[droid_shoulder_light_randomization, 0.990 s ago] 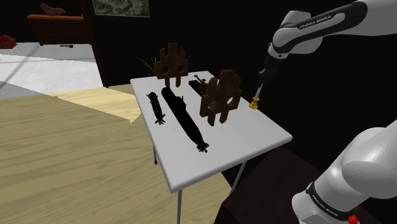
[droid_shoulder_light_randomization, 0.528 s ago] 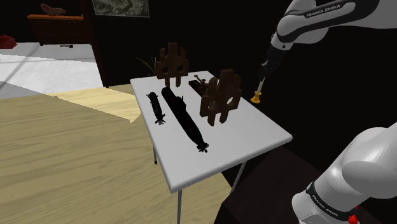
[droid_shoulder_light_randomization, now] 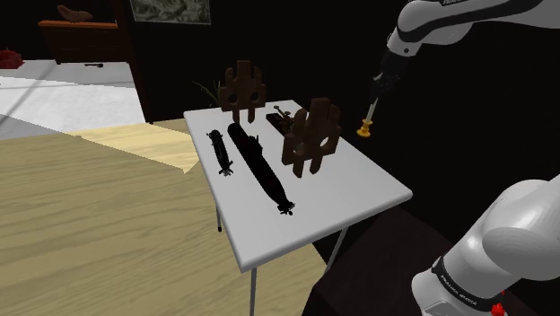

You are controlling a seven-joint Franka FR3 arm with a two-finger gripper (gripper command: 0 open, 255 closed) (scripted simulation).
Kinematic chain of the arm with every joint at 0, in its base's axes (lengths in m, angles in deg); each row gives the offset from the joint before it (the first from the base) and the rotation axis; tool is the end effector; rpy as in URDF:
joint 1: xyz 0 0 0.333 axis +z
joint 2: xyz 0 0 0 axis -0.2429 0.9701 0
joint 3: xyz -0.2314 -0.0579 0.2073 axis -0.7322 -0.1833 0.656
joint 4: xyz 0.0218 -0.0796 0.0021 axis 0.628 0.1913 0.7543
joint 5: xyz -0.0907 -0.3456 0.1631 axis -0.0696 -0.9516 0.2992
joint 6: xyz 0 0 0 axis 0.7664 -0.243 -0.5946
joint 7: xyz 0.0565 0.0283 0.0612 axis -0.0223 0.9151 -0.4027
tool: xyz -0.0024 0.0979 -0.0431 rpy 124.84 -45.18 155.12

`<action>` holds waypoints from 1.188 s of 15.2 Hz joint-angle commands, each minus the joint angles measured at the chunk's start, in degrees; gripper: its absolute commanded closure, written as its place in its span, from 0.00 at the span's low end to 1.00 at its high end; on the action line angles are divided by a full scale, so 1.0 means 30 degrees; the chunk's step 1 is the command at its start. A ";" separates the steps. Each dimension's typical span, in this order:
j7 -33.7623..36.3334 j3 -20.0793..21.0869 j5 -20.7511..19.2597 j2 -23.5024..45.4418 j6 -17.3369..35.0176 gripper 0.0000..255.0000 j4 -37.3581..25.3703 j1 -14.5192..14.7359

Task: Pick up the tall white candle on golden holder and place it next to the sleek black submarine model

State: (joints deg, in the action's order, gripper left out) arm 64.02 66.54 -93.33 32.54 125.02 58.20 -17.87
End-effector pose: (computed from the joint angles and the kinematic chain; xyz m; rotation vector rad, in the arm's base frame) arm 0.4356 -0.2260 0.5268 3.1057 -0.2112 0.2499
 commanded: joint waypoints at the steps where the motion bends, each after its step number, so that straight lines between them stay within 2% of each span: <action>1: 0.0006 0.0029 -0.0004 -0.0060 -0.0515 1.00 -0.0449 0.0004; 15: 0.0040 0.0224 0.0121 0.0021 -0.4108 1.00 -0.4119 0.0124; 18: 0.0759 0.0678 0.0306 0.0567 -0.3981 1.00 -0.4493 0.0453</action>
State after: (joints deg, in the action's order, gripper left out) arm 65.49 68.07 -92.60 33.67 112.78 44.92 -16.87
